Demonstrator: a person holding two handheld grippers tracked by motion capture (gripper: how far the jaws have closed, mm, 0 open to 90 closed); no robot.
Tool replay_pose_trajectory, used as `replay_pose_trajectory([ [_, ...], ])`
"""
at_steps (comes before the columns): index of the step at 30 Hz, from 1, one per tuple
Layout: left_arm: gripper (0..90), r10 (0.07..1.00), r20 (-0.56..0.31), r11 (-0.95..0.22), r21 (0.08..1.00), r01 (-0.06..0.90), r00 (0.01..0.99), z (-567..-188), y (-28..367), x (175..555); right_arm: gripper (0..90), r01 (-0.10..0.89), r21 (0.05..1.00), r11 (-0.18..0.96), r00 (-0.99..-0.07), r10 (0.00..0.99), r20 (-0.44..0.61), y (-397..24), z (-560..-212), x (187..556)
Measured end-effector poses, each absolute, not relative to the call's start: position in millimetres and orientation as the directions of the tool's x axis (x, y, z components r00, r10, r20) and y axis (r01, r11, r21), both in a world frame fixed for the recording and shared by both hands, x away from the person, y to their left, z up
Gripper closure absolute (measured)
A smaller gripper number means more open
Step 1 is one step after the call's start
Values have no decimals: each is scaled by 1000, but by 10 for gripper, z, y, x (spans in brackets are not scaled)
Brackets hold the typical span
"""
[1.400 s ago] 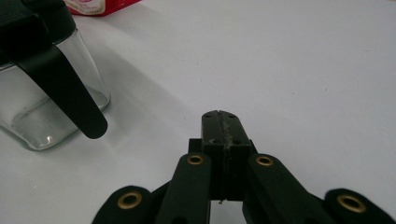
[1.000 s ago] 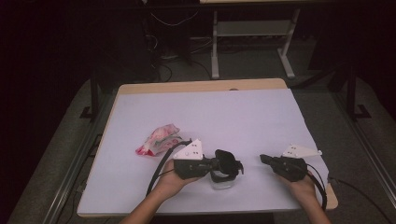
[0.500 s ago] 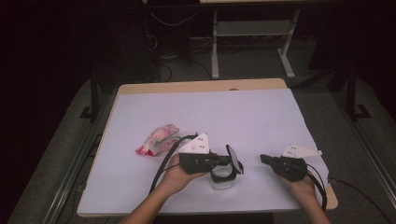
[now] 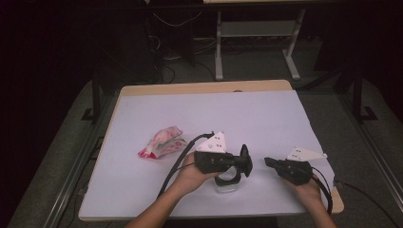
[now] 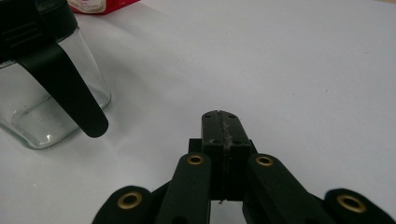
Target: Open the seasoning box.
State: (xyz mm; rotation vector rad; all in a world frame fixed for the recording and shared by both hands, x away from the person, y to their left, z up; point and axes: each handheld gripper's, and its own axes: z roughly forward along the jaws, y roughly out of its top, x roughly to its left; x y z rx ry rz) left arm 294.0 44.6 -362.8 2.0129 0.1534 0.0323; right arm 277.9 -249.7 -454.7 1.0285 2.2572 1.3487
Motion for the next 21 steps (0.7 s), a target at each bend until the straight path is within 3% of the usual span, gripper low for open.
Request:
replay_pose_trajectory([
  [12, 899, 114, -50, -440, 893, 96, 992, -3658, 319, 2960, 899, 416, 858, 300, -694, 715, 87, -2496, -4546, 2779],
  [21, 895, 140, -64, -432, 894, 119, 988, -3555, 469, 2945, 899, 418, 858, 297, -694, 714, 91, -2499, -4548, 2782],
])
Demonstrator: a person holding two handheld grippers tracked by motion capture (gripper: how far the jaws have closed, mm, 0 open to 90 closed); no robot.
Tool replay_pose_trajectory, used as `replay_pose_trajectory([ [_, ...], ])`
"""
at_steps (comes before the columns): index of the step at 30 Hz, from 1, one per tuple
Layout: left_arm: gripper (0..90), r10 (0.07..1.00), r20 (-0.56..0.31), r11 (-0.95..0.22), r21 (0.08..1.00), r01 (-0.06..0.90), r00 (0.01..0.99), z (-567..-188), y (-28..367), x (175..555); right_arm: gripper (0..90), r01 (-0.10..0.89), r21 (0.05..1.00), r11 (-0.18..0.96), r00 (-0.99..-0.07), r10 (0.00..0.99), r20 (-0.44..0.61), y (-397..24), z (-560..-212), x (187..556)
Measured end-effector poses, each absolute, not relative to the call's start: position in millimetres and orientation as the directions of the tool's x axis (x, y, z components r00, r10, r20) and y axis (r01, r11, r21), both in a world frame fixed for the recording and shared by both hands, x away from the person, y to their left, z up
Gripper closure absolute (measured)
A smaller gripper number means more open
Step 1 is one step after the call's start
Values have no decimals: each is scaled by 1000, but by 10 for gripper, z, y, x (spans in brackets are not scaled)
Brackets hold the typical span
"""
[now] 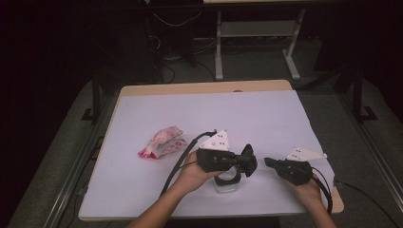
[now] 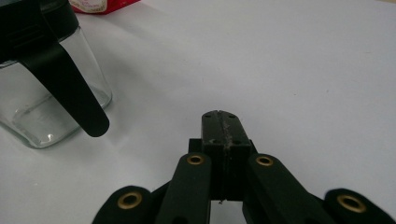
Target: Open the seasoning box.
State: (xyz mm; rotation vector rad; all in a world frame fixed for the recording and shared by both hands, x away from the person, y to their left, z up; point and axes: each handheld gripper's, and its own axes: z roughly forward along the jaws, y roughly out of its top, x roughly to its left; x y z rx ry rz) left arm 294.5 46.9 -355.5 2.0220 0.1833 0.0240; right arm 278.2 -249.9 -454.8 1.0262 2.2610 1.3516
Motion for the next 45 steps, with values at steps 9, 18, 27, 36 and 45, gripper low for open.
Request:
replay_pose_trajectory([
  [9, 737, 213, -91, -420, 890, 175, 973, -3397, 832, 2933, 898, 417, 858, 300, -696, 713, 89, -2501, -4549, 2790],
  [18, 599, 272, -93, -417, 886, 204, 958, -3278, 1258, 2795, 898, 422, 858, 294, -690, 717, 94, -2504, -4548, 2788],
  [27, 535, 353, -91, -367, 902, 227, 931, -3161, 1780, 2698, 898, 424, 857, 293, -692, 716, 97, -2505, -4548, 2790],
  [36, 475, 427, -93, -317, 916, 245, 900, -3037, 2183, 2741, 898, 429, 856, 290, -692, 715, 104, -2505, -4552, 2800],
  [45, 317, 504, -77, -320, 908, 269, 860, -3142, 2550, 2861, 898, 431, 852, 296, -692, 714, 102, -2502, -4553, 2802],
])
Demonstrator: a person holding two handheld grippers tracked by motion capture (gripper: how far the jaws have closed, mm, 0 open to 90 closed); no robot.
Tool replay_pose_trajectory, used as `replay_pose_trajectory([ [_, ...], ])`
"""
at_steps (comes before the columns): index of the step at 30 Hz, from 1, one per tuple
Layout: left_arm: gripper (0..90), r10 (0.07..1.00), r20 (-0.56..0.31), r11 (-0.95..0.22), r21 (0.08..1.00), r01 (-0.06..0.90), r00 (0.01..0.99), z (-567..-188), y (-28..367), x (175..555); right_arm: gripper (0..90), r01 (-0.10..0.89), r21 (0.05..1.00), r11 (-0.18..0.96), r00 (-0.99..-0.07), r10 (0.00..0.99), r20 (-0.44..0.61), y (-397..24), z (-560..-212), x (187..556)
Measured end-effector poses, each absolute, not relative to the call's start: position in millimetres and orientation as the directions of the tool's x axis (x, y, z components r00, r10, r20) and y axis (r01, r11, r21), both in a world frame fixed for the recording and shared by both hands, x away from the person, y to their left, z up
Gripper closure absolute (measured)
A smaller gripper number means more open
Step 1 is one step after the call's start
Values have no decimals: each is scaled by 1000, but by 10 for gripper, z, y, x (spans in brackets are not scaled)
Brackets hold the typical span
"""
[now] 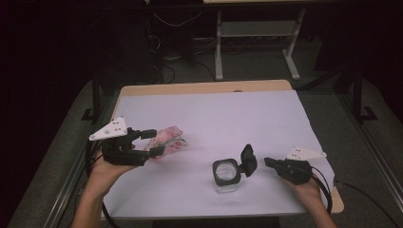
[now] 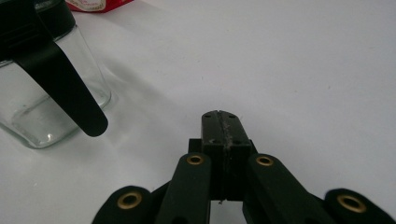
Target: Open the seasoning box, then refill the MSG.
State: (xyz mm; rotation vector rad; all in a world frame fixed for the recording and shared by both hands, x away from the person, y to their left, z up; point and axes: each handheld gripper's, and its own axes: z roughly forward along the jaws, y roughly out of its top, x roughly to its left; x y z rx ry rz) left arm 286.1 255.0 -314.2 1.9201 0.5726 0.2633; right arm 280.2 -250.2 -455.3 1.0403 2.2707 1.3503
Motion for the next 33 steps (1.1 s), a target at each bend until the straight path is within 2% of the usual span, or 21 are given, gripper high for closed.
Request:
replay_pose_trajectory([
  [11, 232, 527, -57, -340, 900, 272, 848, -3390, 2741, 2911, 898, 435, 851, 294, -692, 714, 107, -2501, -4554, 2807],
  [20, 181, 524, -13, -388, 887, 252, 852, -3490, 2671, 2918, 898, 442, 848, 292, -691, 713, 115, -2502, -4555, 2813],
  [25, 181, 524, -4, -404, 879, 253, 852, -3552, 2609, 2949, 898, 442, 848, 293, -691, 714, 114, -2501, -4555, 2813],
  [33, 250, 533, 10, -409, 878, 248, 846, -3653, 2495, 3082, 897, 442, 847, 295, -692, 713, 113, -2499, -4556, 2814],
])
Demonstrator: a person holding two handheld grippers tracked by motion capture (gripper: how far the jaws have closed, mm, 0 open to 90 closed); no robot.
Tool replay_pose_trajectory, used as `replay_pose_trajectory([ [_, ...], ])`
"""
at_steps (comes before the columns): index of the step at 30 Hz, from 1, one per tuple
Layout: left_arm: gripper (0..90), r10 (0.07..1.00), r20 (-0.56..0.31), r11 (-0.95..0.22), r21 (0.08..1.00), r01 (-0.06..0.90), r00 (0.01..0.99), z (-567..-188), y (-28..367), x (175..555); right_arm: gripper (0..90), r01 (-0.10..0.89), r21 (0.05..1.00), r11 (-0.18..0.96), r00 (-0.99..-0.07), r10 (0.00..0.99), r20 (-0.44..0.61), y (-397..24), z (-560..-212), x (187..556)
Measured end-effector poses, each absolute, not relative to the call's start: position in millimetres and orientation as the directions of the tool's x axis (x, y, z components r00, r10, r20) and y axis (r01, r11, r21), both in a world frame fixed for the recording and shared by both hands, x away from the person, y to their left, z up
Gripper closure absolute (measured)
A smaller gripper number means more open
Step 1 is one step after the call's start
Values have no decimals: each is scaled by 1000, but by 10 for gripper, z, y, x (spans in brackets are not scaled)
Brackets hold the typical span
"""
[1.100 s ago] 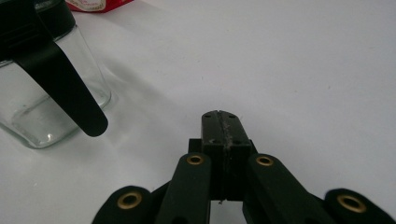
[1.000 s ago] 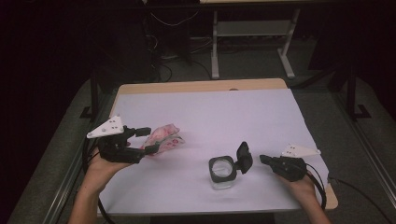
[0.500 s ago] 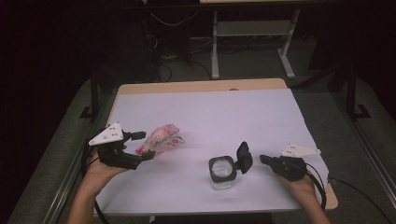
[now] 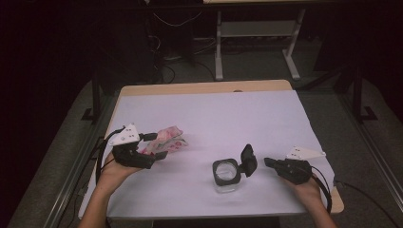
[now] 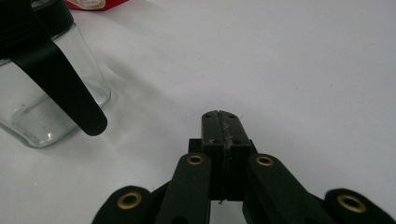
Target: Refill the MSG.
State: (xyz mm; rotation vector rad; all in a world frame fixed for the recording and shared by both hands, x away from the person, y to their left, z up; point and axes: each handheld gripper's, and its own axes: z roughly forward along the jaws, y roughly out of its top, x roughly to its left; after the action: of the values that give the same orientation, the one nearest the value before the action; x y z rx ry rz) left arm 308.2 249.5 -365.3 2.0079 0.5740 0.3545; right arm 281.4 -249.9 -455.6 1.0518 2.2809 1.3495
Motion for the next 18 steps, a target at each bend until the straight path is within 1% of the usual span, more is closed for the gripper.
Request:
replay_pose_trajectory([
  [2, 284, 535, 9, -407, 879, 248, 845, -3669, 2473, 3098, 898, 445, 846, 295, -691, 714, 115, -2499, -4556, 2815],
  [3, 284, 535, 7, -403, 881, 248, 845, -3684, 2463, 3101, 898, 445, 846, 294, -691, 714, 115, -2499, -4557, 2817],
  [4, 313, 540, 14, -403, 882, 244, 842, -3695, 2455, 3108, 898, 445, 846, 294, -691, 714, 116, -2501, -4557, 2818],
  [5, 372, 535, 8, -402, 882, 246, 845, -3710, 2446, 3125, 898, 446, 846, 294, -690, 714, 116, -2499, -4557, 2818],
  [6, 398, 535, 8, -402, 882, 246, 845, -3710, 2446, 3125, 898, 446, 846, 294, -690, 714, 116, -2499, -4557, 2818],
  [7, 398, 539, 10, -399, 884, 245, 842, -3718, 2438, 3135, 898, 445, 846, 295, -691, 714, 114, -2498, -4557, 2818],
  [8, 437, 536, 9, -395, 886, 242, 844, -3720, 2435, 3139, 898, 444, 845, 296, -691, 714, 113, -2496, -4557, 2816],
  [9, 532, 536, 9, -389, 890, 238, 844, -3719, 2430, 3141, 898, 444, 846, 295, -690, 715, 113, -2497, -4556, 2815],
  [10, 532, 538, 9, -384, 893, 235, 843, -3719, 2426, 3140, 898, 444, 846, 295, -690, 715, 113, -2497, -4556, 2815],
  [11, 629, 534, 6, -375, 898, 231, 845, -3722, 2420, 3146, 898, 444, 846, 295, -691, 714, 114, -2500, -4557, 2817],
  [12, 680, 534, 6, -375, 898, 231, 845, -3722, 2420, 3146, 898, 444, 846, 295, -691, 714, 114, -2500, -4557, 2817],
  [13, 680, 534, 11, -374, 900, 225, 846, -3725, 2416, 3148, 898, 445, 846, 294, -690, 714, 115, -2499, -4557, 2817],
  [16, 887, 533, 16, -374, 901, 219, 846, -3730, 2426, 3161, 898, 443, 846, 296, -691, 714, 112, -2498, -4556, 2815],
  [18, 898, 533, 12, -368, 904, 219, 846, -3733, 2435, 3176, 898, 441, 847, 295, -690, 715, 111, -2498, -4556, 2812],
])
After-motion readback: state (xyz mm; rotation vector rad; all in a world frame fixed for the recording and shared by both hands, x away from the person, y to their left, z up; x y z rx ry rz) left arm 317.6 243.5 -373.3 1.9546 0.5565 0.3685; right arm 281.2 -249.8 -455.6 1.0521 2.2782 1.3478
